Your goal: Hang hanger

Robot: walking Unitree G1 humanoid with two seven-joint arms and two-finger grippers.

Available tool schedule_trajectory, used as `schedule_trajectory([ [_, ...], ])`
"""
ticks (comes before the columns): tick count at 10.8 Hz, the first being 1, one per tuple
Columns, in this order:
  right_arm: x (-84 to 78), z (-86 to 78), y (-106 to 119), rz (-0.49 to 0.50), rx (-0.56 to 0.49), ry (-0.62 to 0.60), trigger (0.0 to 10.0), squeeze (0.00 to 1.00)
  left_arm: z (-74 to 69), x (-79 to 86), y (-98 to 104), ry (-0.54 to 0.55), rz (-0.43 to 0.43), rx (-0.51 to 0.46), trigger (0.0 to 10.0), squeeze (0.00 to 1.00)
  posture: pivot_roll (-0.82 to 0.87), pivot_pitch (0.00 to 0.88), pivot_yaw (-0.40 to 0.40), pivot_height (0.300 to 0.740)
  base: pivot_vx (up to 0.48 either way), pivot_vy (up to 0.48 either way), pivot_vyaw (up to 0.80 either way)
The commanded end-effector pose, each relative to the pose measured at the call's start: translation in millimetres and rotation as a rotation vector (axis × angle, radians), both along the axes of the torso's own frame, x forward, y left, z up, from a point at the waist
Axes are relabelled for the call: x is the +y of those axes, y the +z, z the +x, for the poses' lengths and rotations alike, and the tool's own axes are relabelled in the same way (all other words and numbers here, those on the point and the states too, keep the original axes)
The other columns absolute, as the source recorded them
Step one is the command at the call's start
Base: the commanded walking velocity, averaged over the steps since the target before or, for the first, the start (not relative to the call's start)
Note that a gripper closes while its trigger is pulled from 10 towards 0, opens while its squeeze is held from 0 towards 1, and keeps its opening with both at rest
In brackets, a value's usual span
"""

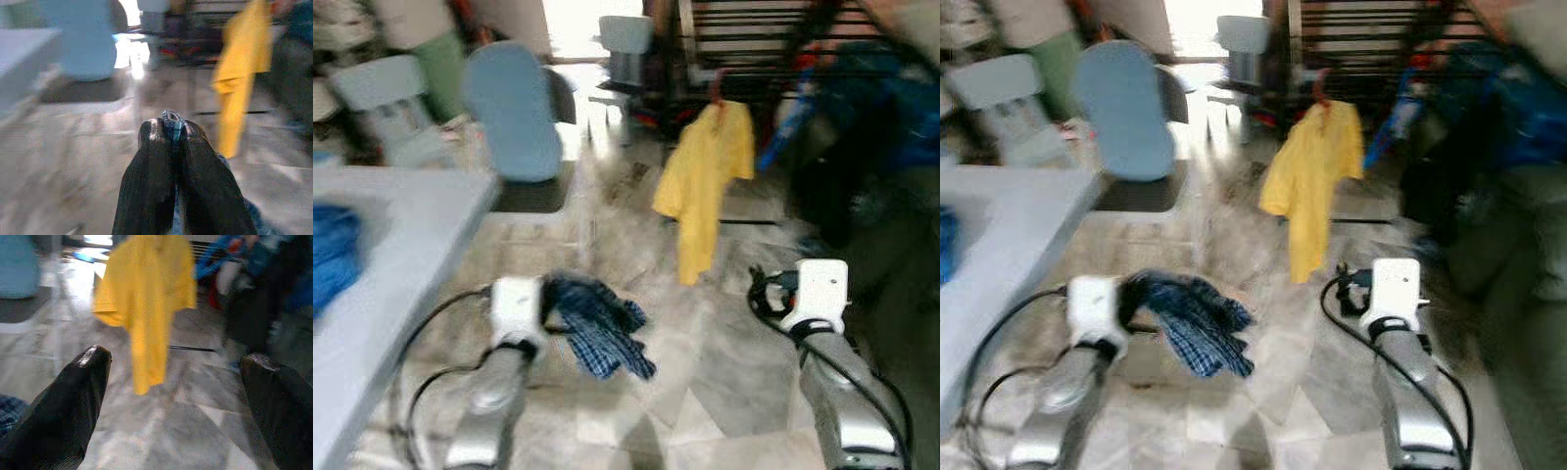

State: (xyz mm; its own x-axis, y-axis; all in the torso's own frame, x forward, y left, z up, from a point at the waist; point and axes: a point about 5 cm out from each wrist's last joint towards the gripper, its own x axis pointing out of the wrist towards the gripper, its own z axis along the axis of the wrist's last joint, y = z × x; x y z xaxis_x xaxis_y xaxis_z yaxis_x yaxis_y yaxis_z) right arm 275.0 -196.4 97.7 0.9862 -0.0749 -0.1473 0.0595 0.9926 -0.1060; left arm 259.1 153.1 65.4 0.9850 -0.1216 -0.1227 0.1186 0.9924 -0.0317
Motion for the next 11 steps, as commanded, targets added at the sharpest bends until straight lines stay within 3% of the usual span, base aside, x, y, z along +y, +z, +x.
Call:
schedule_trajectory([
  [1,-1.1,-3.8,-3.4,-0.002,0.009,-0.002,10.0,0.0,0.7,1.2,-0.2,-0.004,-0.006,-0.019,10.0,0.0,-0.21,0.0,0.062,0.74,0.266,0.0,-0.8],
  [3,-2.2,-7.0,-6.3,-0.003,0.016,-0.007,10.0,0.0,2.8,0.0,-1.1,0.012,-0.028,-0.018,10.0,0.0,-0.21,0.0,0.06,0.74,0.36,0.0,-0.8],
  [5,6.0,4.8,-3.7,-0.003,0.004,0.028,10.0,0.0,9.4,-6.5,-2.8,0.013,-0.048,-0.025,10.0,0.0,-0.21,0.0,0.053,0.74,0.426,0.0,-0.43],
  [8,6.7,15.3,3.2,-0.026,-0.02,0.051,10.0,0.0,15.2,-9.5,-2.8,0.022,-0.066,-0.034,10.0,0.0,-0.22,0.0,0.049,0.74,0.425,0.0,0.0],
  [11,18.5,16.5,8.1,-0.05,-0.045,0.129,10.0,0.0,24.2,-12.7,0.1,0.028,-0.07,-0.032,10.0,0.0,-0.23,0.0,0.047,0.74,0.31,0.364,0.26],
])
